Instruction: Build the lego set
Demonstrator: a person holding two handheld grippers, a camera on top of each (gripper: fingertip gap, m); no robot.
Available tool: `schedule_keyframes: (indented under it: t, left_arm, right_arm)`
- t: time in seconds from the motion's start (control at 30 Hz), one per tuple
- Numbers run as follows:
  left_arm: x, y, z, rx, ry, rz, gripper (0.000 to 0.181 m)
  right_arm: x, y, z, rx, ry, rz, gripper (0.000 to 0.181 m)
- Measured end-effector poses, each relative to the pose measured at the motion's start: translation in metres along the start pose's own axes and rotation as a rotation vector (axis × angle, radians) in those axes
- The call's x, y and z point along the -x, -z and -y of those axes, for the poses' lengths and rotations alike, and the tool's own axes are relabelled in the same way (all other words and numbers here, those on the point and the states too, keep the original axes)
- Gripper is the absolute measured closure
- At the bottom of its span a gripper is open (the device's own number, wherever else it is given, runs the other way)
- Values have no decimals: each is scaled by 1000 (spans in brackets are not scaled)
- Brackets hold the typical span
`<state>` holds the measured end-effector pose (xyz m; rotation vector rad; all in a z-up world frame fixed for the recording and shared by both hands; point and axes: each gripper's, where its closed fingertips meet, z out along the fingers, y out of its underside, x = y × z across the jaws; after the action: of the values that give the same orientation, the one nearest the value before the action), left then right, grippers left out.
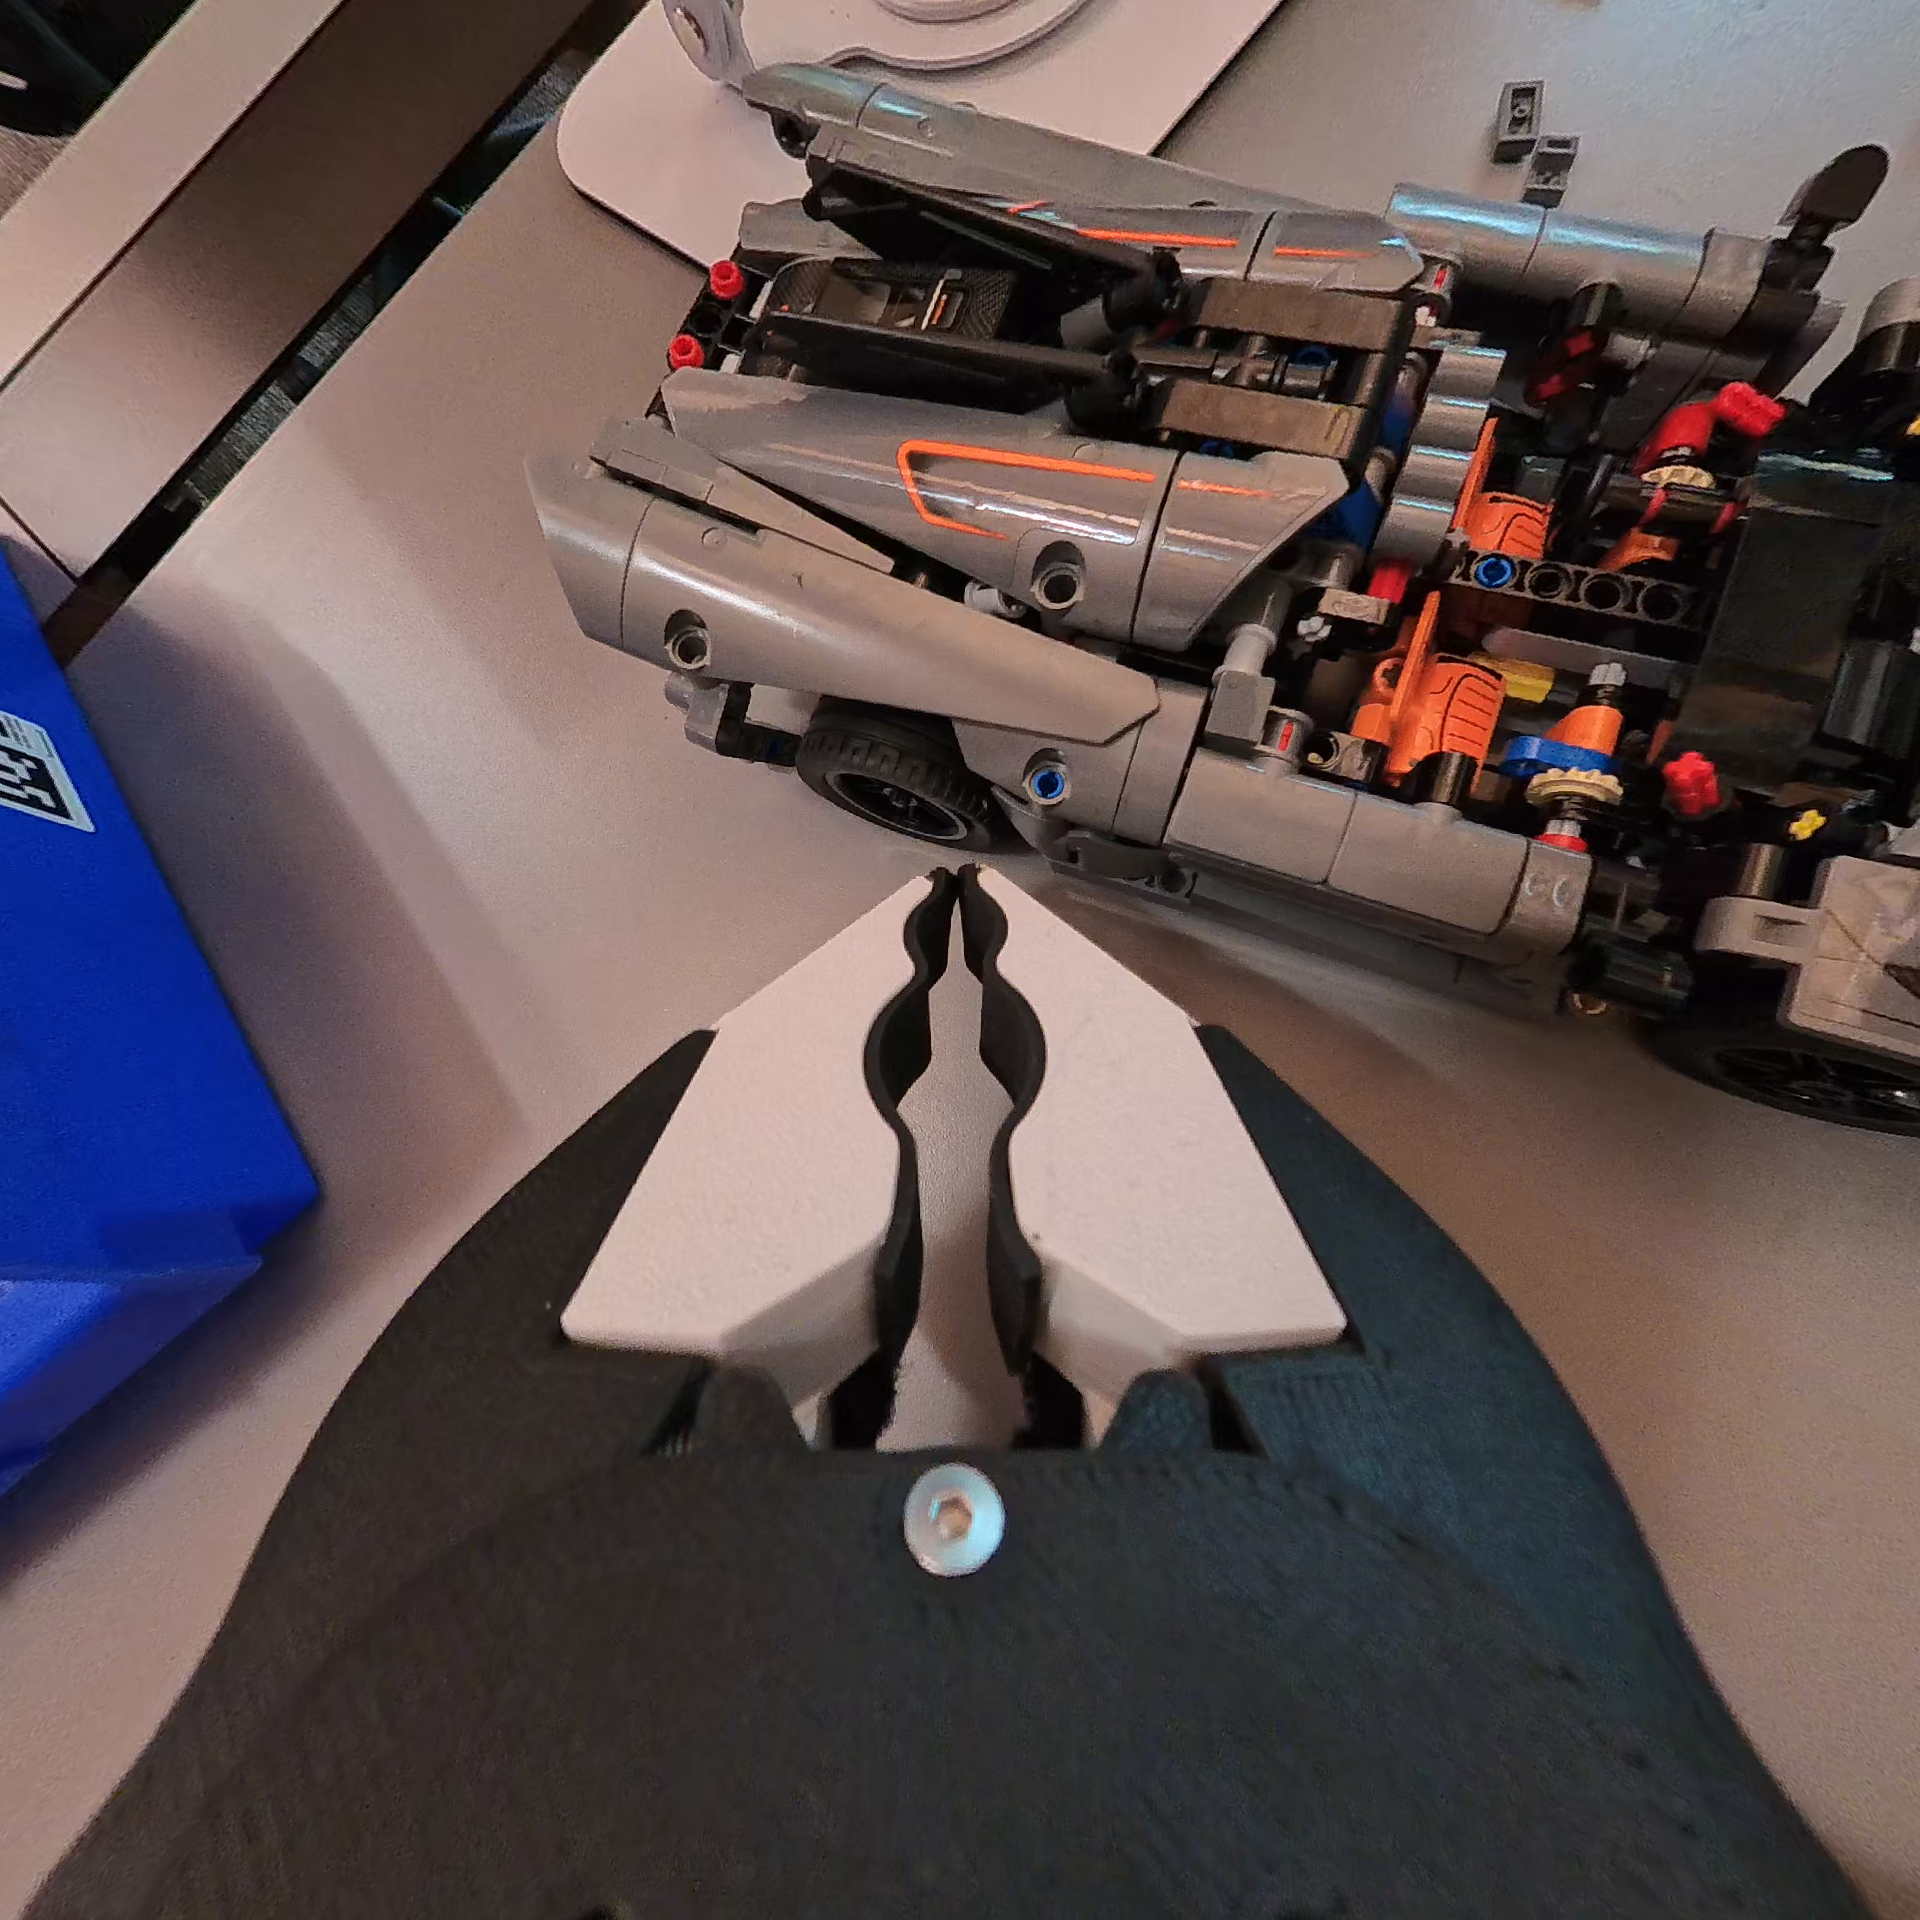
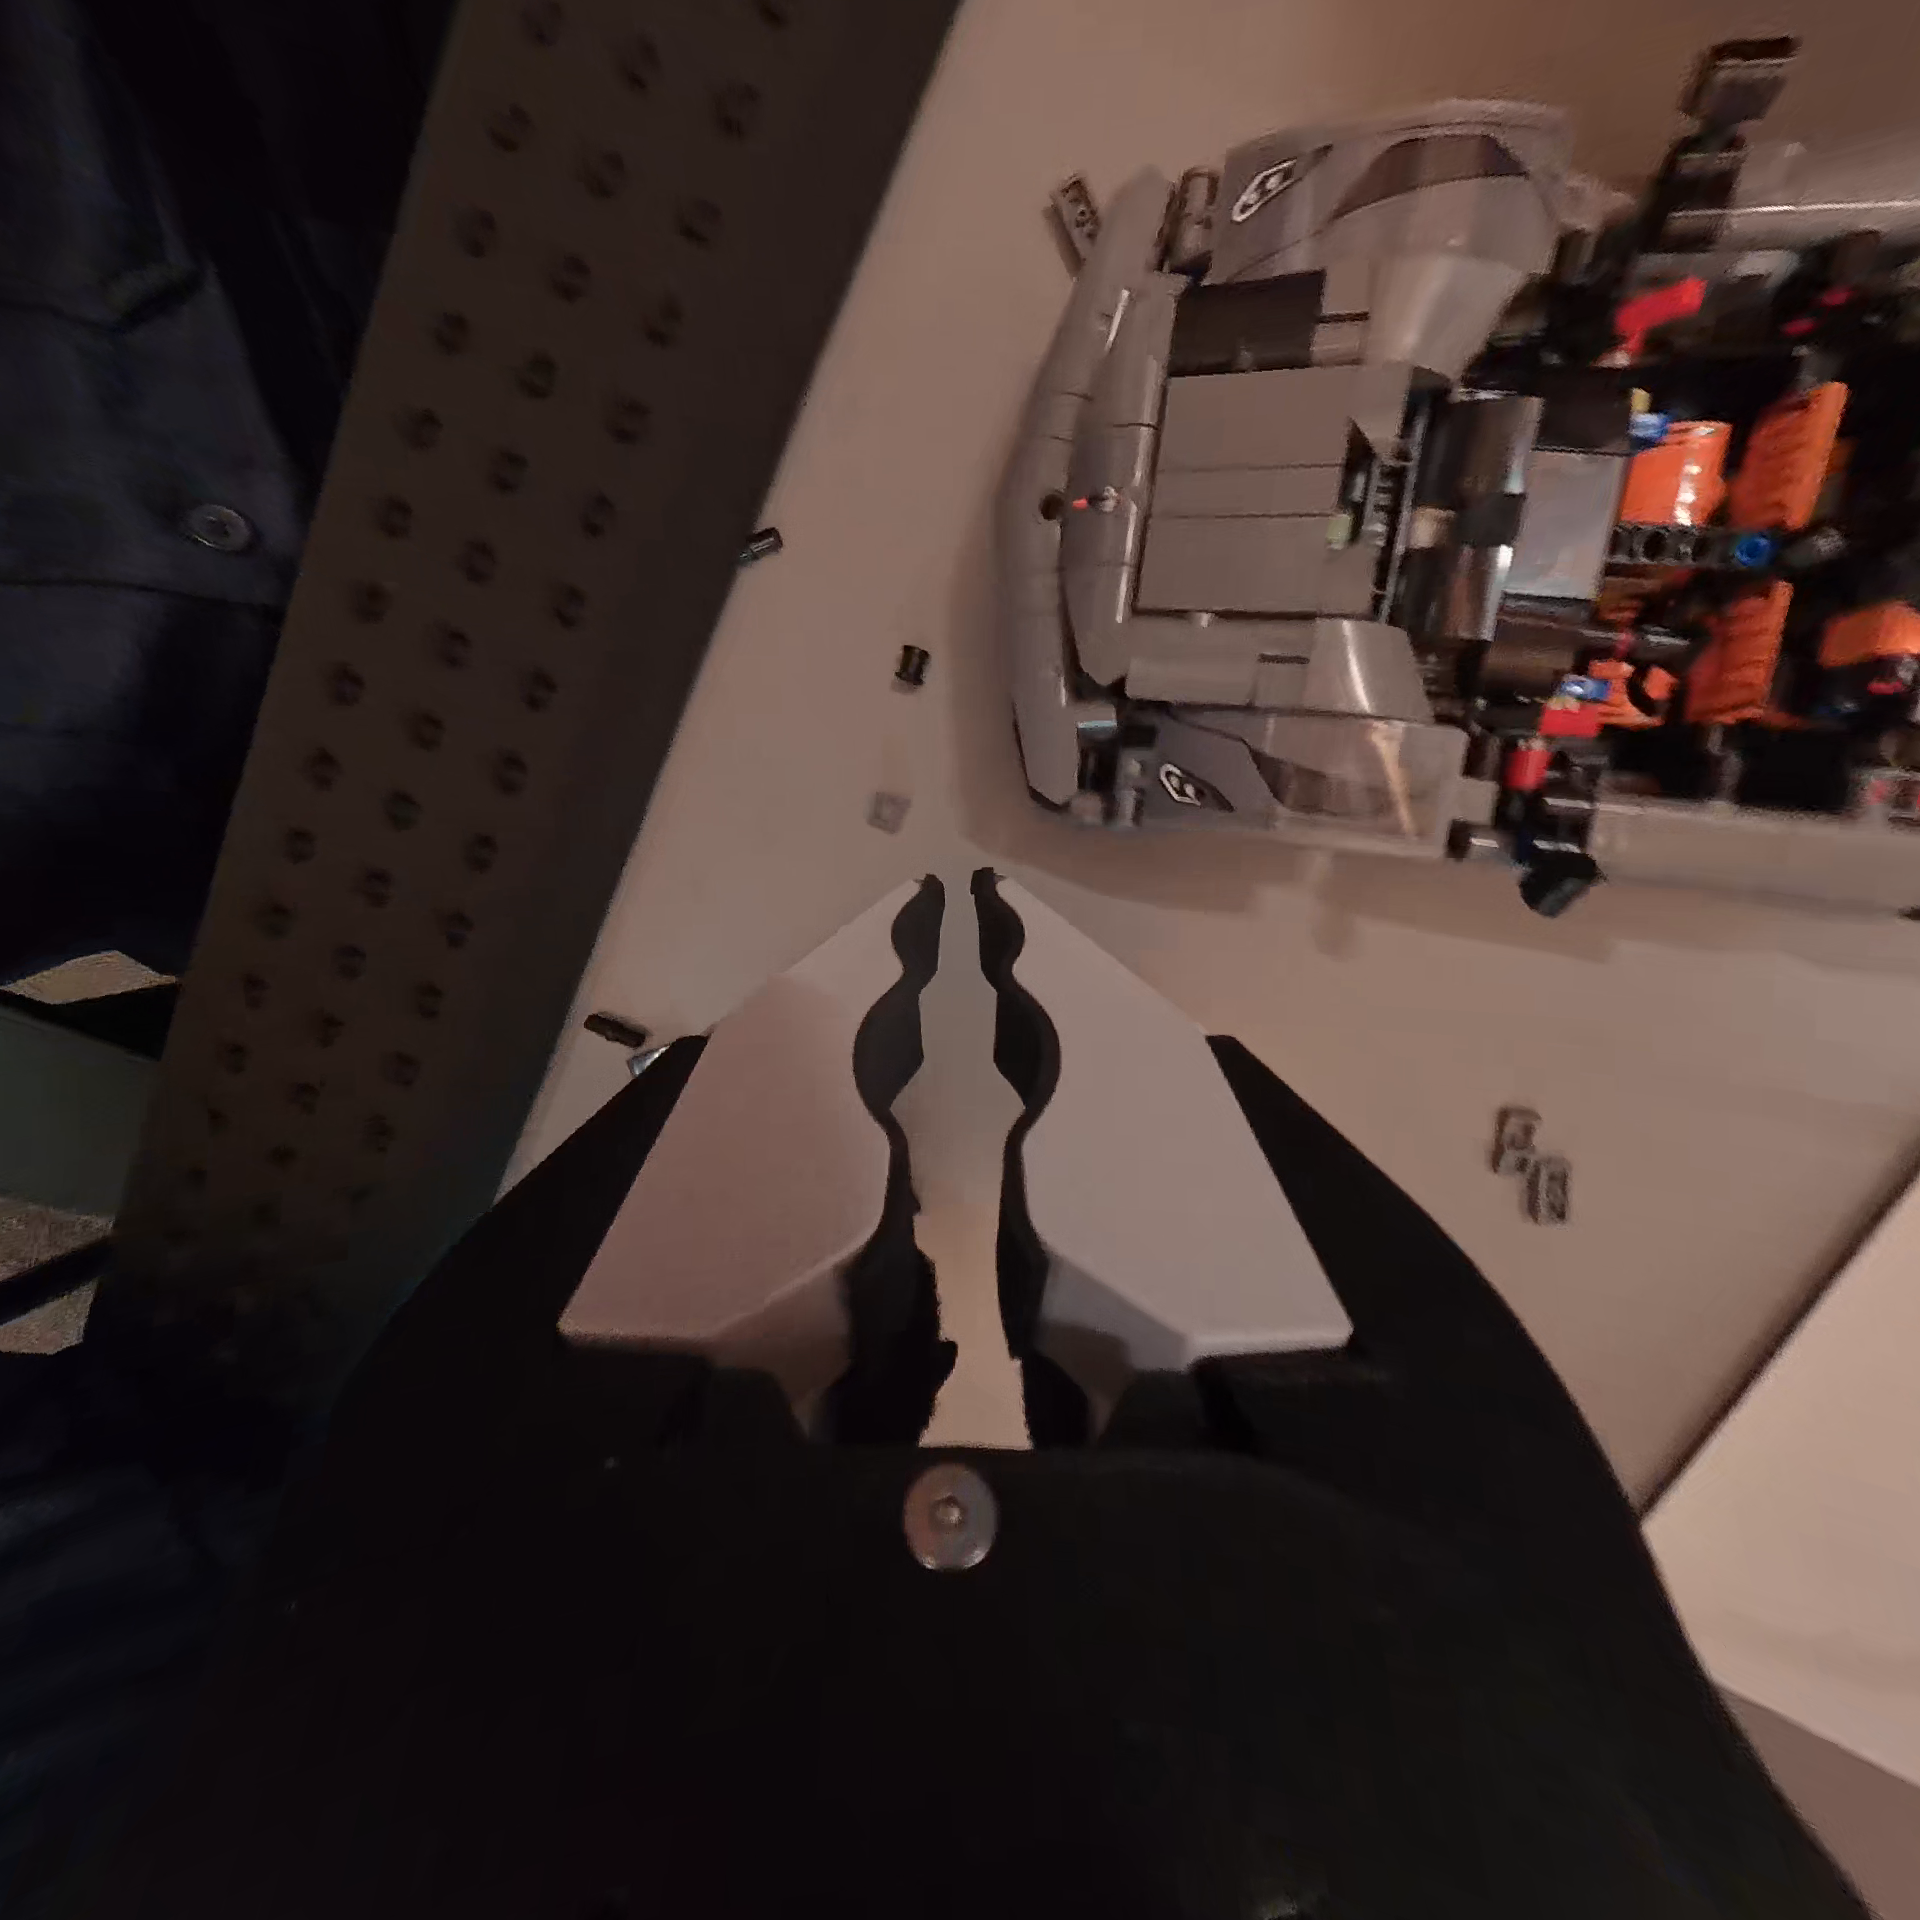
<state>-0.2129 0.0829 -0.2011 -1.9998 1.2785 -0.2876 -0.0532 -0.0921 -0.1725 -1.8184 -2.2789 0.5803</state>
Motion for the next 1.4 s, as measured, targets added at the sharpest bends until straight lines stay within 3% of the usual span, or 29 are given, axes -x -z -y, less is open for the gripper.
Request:
schedule_keyframes:
  t: [0.13,0.53,0.93,1.2,1.4]
  left_arm:
    - [0,1,0,-2,-1,0,181]
    - [0,3,-1,4,-5,-3,181]
    - [0,3,-3,12,-8,-5,181]
    - [0,7,0,-3,-13,1,181]
    - [0,7,1,-2,-19,5,181]
  right_arm:
    - [-2,-19,-7,73,-9,11,177]
    - [-18,-43,-7,75,-37,-2,181]
    - [-39,-33,-11,46,-90,-110,181]
    - [-13,8,-41,56,-132,-59,176]
    - [13,5,-72,111,-173,9,175]
